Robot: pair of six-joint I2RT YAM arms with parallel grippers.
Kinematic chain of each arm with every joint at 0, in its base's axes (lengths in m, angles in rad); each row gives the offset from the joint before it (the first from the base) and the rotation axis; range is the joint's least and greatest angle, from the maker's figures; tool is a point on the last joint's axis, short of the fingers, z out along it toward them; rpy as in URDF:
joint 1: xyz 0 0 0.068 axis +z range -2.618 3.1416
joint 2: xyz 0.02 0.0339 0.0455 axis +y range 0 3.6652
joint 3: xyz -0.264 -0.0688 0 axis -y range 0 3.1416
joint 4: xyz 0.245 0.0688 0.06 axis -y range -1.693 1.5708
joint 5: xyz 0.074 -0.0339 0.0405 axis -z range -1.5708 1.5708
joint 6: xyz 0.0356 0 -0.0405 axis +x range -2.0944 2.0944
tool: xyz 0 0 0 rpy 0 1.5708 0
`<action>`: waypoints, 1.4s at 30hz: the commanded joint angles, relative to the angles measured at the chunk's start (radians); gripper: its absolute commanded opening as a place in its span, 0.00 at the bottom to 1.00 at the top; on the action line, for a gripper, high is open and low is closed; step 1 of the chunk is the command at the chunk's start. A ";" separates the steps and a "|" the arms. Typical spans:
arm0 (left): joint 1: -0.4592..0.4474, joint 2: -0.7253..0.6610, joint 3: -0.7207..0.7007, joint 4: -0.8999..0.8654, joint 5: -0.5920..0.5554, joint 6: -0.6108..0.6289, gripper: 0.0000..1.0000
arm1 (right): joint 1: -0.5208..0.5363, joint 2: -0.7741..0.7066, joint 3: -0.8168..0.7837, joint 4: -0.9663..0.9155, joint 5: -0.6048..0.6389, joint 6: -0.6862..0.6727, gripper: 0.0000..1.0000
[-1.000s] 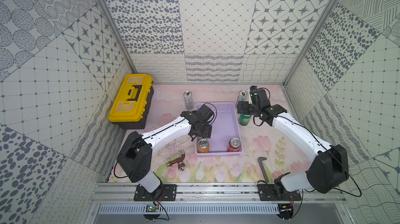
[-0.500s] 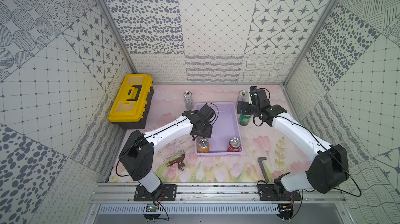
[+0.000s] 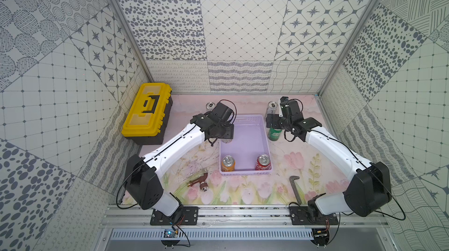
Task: Take out the drinks from the basket
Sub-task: Pick up the drink from the basket, then place the drink at the center of the board.
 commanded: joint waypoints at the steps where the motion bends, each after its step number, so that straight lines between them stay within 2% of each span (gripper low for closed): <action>1: 0.073 -0.070 0.038 0.012 -0.115 0.058 0.47 | -0.002 -0.028 -0.008 0.041 0.001 0.003 0.97; 5: 0.141 -0.085 0.033 0.009 -0.158 0.062 0.47 | -0.002 -0.032 -0.008 0.043 -0.004 0.004 0.97; 11: 0.245 -0.021 -0.011 0.088 -0.061 0.005 0.46 | -0.001 -0.036 -0.009 0.044 -0.001 0.004 0.97; 22: 0.296 0.220 0.041 0.176 -0.028 -0.044 0.44 | -0.005 -0.039 -0.012 0.044 0.003 0.003 0.97; 28: 0.298 0.284 0.068 0.199 0.026 -0.058 0.43 | -0.008 -0.037 -0.012 0.044 0.001 0.003 0.97; 32: 0.296 0.310 0.075 0.189 0.015 -0.059 0.44 | -0.011 -0.033 -0.012 0.044 -0.003 0.003 0.97; 36: 0.296 0.329 0.074 0.174 -0.016 -0.054 0.50 | -0.011 -0.031 -0.014 0.047 -0.009 0.004 0.97; 42: 0.296 0.320 0.050 0.199 0.001 -0.064 0.66 | -0.016 -0.029 -0.019 0.052 -0.016 0.016 0.97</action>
